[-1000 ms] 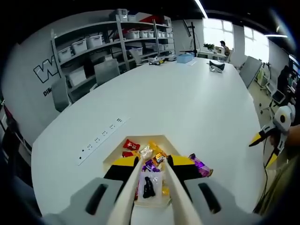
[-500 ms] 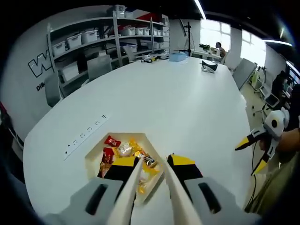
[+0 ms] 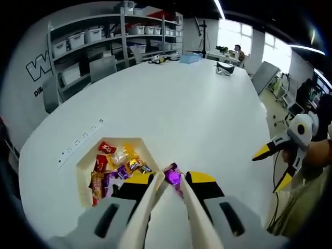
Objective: Place the target food into the container with the food tongs after gripping and lifting it, then release it inside without dropping or visibly crushing the food.
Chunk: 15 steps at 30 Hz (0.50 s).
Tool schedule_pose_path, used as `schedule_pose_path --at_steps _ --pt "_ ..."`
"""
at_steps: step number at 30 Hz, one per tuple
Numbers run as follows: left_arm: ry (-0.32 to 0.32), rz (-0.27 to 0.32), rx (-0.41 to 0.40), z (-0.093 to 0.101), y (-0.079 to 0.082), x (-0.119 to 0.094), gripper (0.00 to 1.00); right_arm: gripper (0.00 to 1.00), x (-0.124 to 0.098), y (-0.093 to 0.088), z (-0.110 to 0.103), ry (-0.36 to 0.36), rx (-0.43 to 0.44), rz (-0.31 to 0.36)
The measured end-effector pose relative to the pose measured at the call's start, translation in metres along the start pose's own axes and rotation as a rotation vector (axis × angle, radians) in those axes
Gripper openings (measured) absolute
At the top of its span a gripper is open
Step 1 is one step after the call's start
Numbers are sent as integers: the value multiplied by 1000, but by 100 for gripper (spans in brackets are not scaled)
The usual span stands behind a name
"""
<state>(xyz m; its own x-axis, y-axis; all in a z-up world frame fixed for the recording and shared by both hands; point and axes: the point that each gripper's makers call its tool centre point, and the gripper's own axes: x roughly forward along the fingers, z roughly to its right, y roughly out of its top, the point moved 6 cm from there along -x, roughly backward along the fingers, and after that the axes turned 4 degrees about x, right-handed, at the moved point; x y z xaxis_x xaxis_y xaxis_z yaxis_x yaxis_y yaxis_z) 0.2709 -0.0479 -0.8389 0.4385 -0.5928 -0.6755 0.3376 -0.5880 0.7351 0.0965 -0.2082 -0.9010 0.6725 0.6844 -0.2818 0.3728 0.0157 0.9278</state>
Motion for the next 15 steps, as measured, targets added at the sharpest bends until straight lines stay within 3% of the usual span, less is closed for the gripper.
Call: schedule_pose_path --at_steps 15 --pt "-24 -11 1 21 -10 15 24 53 2 0 0 5 -2 -1"
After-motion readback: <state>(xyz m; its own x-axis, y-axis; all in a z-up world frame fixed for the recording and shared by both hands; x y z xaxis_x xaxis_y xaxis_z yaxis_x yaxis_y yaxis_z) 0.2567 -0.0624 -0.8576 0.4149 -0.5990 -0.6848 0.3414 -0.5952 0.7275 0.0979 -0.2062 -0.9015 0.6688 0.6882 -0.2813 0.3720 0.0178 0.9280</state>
